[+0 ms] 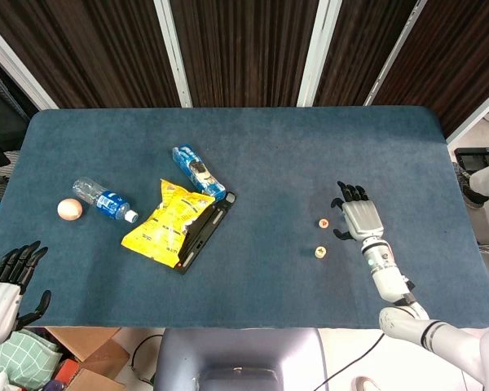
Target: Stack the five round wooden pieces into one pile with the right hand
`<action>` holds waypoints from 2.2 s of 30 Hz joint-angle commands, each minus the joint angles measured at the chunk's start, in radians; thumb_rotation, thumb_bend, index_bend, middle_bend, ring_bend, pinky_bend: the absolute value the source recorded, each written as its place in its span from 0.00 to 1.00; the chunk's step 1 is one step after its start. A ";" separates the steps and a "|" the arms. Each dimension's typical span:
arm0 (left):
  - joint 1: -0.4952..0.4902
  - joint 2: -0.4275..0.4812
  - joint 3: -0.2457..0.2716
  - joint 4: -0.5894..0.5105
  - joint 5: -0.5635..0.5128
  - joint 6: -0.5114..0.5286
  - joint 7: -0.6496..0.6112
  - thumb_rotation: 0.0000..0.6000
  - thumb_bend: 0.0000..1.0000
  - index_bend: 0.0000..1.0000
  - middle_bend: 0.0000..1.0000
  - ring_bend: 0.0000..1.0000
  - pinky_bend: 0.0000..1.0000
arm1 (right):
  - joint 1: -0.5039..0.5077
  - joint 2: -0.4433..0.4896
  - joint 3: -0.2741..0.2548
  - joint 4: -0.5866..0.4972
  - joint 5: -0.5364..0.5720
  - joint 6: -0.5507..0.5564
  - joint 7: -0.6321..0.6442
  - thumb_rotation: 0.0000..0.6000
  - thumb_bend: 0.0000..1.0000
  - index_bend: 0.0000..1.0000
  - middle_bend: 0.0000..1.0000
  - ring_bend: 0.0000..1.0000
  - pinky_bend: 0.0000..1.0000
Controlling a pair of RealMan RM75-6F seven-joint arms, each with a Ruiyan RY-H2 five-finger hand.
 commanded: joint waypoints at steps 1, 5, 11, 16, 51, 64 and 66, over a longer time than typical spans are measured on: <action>0.000 0.001 -0.001 0.000 -0.001 0.001 -0.001 1.00 0.48 0.00 0.00 0.02 0.09 | 0.023 -0.021 -0.008 0.032 0.004 -0.035 -0.014 1.00 0.34 0.50 0.00 0.00 0.00; 0.001 0.001 -0.001 0.001 -0.001 0.000 0.007 1.00 0.49 0.00 0.00 0.02 0.09 | 0.045 -0.041 -0.011 0.076 0.014 -0.066 -0.032 1.00 0.34 0.53 0.00 0.00 0.00; 0.000 0.002 -0.003 0.000 -0.006 -0.002 0.006 1.00 0.48 0.00 0.00 0.02 0.09 | 0.071 -0.062 -0.006 0.108 0.027 -0.104 -0.023 1.00 0.37 0.57 0.00 0.00 0.00; 0.001 0.003 -0.003 0.001 -0.005 0.000 0.005 1.00 0.48 0.00 0.00 0.02 0.09 | 0.084 -0.081 -0.010 0.137 0.028 -0.121 -0.021 1.00 0.43 0.58 0.00 0.00 0.00; 0.003 0.005 -0.002 0.002 0.007 0.012 -0.011 1.00 0.48 0.00 0.00 0.02 0.09 | -0.005 0.150 -0.077 -0.268 -0.126 0.008 0.110 1.00 0.46 0.62 0.00 0.00 0.00; 0.004 0.004 -0.004 0.003 0.007 0.016 -0.009 1.00 0.48 0.00 0.00 0.02 0.09 | -0.061 0.141 -0.161 -0.274 -0.213 0.088 0.070 1.00 0.46 0.61 0.00 0.00 0.00; 0.003 0.003 -0.004 0.004 0.001 0.010 -0.010 1.00 0.48 0.00 0.00 0.02 0.09 | -0.060 0.131 -0.164 -0.261 -0.215 0.081 0.075 1.00 0.46 0.61 0.00 0.00 0.00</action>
